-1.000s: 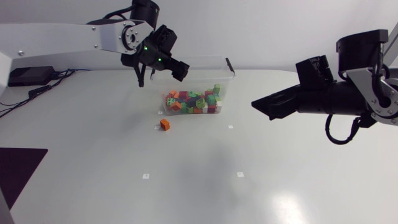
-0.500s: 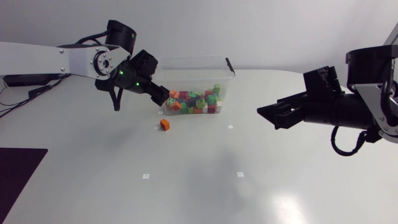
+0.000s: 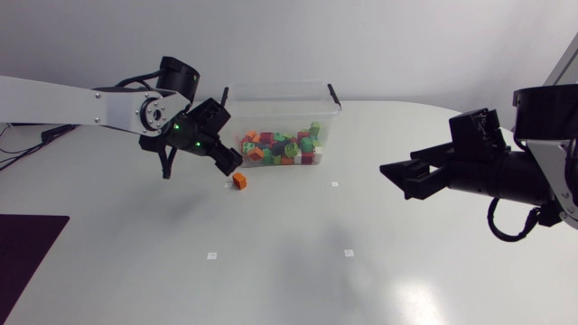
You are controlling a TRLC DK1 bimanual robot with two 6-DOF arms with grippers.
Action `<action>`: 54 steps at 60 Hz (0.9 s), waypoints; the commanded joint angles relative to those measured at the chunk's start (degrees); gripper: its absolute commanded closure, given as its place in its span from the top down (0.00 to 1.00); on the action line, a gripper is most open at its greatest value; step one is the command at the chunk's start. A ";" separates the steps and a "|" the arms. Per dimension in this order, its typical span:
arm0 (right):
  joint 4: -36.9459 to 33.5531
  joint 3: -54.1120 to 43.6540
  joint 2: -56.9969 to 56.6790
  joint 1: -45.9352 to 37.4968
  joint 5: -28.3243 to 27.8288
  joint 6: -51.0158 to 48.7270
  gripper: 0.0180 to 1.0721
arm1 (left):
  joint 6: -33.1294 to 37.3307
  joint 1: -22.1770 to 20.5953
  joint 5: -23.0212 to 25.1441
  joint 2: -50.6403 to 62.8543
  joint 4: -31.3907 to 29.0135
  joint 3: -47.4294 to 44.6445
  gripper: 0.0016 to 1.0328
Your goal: Place the duplo bricks in the container
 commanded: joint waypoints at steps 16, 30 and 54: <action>0.74 -3.26 -2.02 -0.35 0.38 -1.25 0.95 | 4.64 0.41 1.50 9.50 -4.13 4.41 0.93; 1.27 -3.88 -1.84 -0.35 0.38 -1.34 0.95 | 4.46 0.67 2.38 14.07 -2.90 5.37 0.93; 1.89 -4.05 -1.58 0.17 0.29 -1.16 0.95 | 2.18 1.55 4.66 17.67 1.14 6.43 0.84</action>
